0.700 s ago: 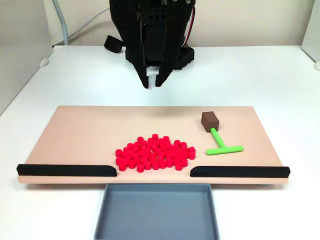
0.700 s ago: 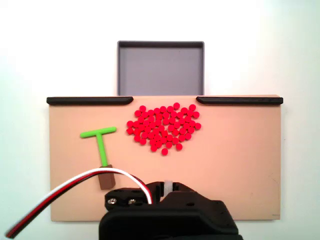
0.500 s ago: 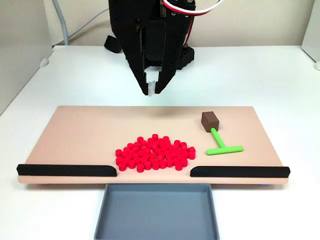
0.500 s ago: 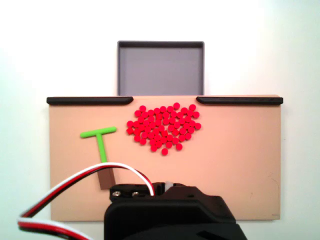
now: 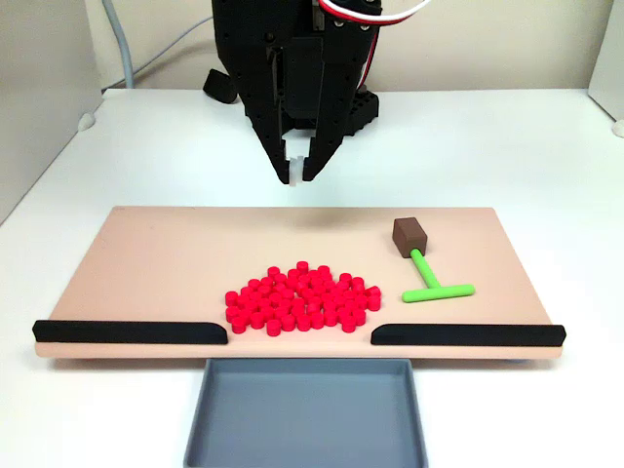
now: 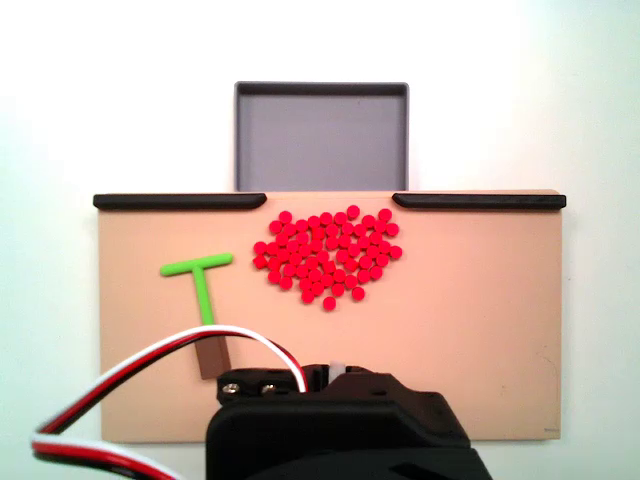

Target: Grasp a green tool by the dark brown handle.

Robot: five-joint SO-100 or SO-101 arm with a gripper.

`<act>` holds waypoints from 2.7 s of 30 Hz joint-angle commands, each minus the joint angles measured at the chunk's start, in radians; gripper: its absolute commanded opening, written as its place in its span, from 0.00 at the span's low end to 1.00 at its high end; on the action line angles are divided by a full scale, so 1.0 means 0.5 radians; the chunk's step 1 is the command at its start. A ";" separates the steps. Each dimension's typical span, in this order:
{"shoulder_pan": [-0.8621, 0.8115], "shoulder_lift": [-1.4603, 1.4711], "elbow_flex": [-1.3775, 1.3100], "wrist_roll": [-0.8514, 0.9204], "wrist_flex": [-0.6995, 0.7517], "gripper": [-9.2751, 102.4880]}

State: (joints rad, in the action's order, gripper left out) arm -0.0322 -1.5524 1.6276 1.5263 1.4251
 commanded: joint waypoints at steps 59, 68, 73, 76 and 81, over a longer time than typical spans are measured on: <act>0.402 0.147 -0.040 -0.043 -0.144 0.26; 0.393 0.184 -0.028 0.006 -0.184 0.27; 0.387 0.221 -0.040 -0.003 -0.184 0.27; 0.396 0.233 -0.043 -0.003 -0.184 0.27; 0.402 0.258 -0.040 -0.003 -0.184 0.26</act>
State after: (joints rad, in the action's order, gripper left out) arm 0.1672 -1.4205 1.6276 1.5263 1.3346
